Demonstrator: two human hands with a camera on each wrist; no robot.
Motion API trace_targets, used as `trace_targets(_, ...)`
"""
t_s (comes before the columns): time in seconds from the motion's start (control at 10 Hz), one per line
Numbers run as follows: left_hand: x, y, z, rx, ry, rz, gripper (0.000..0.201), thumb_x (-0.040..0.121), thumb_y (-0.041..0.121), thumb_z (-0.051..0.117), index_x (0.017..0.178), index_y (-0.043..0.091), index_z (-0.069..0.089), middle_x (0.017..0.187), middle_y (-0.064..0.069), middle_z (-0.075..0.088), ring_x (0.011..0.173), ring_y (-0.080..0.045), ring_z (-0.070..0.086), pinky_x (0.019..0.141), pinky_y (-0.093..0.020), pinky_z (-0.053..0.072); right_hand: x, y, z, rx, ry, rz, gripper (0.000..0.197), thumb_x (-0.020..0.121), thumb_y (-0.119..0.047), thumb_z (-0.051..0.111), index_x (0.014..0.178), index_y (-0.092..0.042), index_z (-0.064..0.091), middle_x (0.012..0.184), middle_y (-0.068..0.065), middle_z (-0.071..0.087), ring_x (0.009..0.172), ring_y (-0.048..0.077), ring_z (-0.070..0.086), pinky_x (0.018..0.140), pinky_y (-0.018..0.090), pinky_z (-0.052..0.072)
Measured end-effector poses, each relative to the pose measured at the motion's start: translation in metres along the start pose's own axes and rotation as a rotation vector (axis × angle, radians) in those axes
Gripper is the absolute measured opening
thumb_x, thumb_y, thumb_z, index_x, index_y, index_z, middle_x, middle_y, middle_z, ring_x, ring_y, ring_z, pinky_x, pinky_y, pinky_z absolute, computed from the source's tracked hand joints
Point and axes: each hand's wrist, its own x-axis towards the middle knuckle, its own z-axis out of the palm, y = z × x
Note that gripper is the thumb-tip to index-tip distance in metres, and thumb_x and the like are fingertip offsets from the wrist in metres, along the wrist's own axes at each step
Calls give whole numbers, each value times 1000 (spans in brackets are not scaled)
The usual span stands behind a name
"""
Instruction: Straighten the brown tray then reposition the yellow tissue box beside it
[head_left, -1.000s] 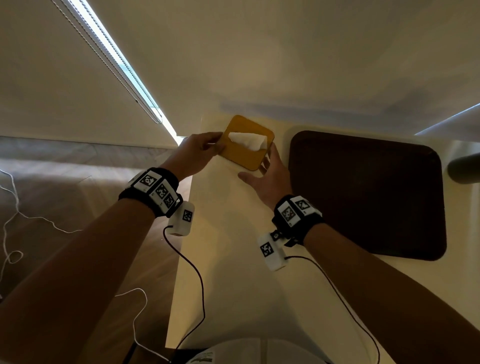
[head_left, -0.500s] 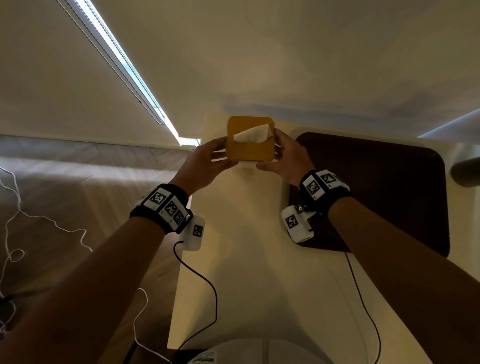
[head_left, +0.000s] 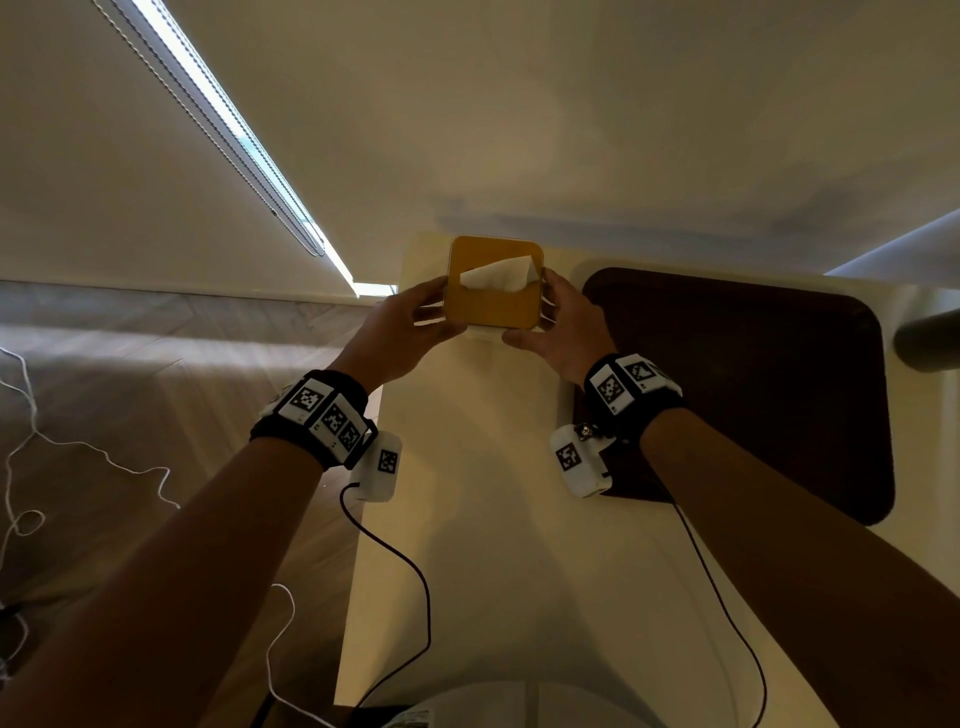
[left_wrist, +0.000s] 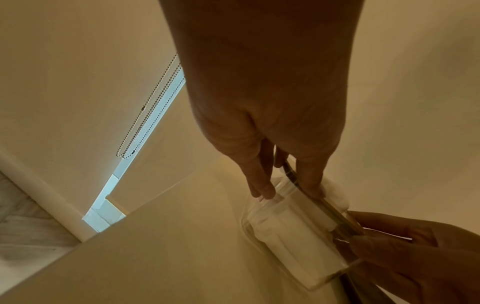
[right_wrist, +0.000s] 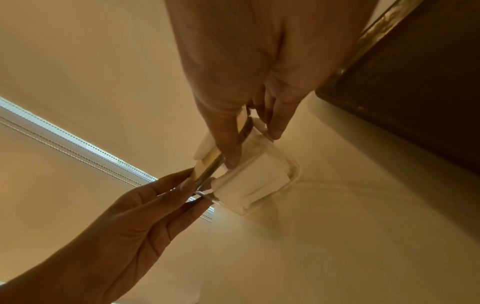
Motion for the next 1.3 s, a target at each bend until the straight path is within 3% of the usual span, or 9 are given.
trace_targets(0.1, 0, 0, -1, 6, 3, 2, 58, 88, 22, 74, 142, 21, 53, 126, 12, 66, 99, 19, 61, 81, 1, 44, -1, 1, 1, 8, 5, -8, 96, 68, -19, 87, 146, -19, 31, 142, 6, 50, 121, 17, 53, 97, 30, 48)
trace_targets(0.3, -1, 2, 1, 2, 9, -5, 59, 88, 20, 74, 143, 20, 52, 128, 11, 65, 107, 4, 64, 81, 0, 44, -1, 2, 0, 13, 13, -18, 95, 67, -19, 87, 145, -19, 33, 141, 6, 51, 121, 18, 54, 99, 35, 49)
trace_targets(0.4, -1, 1, 2, 10, 21, -8, 59, 87, 20, 75, 143, 19, 53, 127, 11, 65, 106, 3, 63, 81, -1, 44, 0, 4, 1, 19, 3, 1, 98, 67, -20, 88, 146, -19, 31, 143, 7, 49, 123, 19, 53, 100, 38, 49)
trace_targets(0.6, -3, -4, -2, 76, 0, -4, 73, 86, 37, 74, 150, 23, 42, 144, 0, 56, 128, -10, 55, 95, -18, 45, 0, 4, -1, -8, 1, 30, 105, 65, -20, 88, 148, -19, 23, 148, 7, 42, 130, 22, 46, 103, 41, 45)
trace_targets(0.7, -13, -7, -2, 163, 47, 33, 79, 86, 44, 71, 152, 19, 35, 149, -7, 47, 129, -15, 52, 100, -31, 48, -8, 7, -7, -66, 8, 44, 114, 65, -25, 88, 151, -22, 13, 151, 6, 36, 135, 22, 38, 107, 43, 39)
trace_targets(0.9, -48, -8, 2, 250, 84, 106, 74, 88, 52, 63, 150, 21, 36, 148, -11, 46, 130, -18, 50, 104, -41, 48, -63, 16, -31, -408, -27, -73, 83, 84, -43, 68, 149, -23, 20, 155, 7, 27, 141, 24, 26, 114, 40, 25)
trace_targets(1.0, -75, -8, 12, 258, 79, 133, 76, 86, 58, 57, 149, 21, 38, 148, -12, 46, 131, -21, 50, 103, -44, 48, -105, 28, -44, -513, -53, -132, 68, 89, -45, 59, 146, -22, 29, 154, 4, 30, 139, 21, 29, 111, 35, 25)
trace_targets(1.2, -140, -17, 45, 279, -23, 128, 63, 90, 56, 57, 145, 29, 44, 145, -3, 48, 125, -13, 52, 103, -40, 49, -188, 72, -68, -521, -102, -77, 59, 93, -46, 54, 144, -26, 35, 154, -3, 31, 142, 15, 23, 114, 38, 23)
trace_targets(1.3, -175, -27, 67, 332, -109, 130, 56, 92, 54, 55, 143, 30, 47, 142, 1, 51, 122, -10, 52, 102, -38, 49, -232, 107, -76, -560, -103, -63, 62, 91, -55, 48, 144, -27, 35, 153, -2, 33, 141, 14, 27, 112, 35, 24)
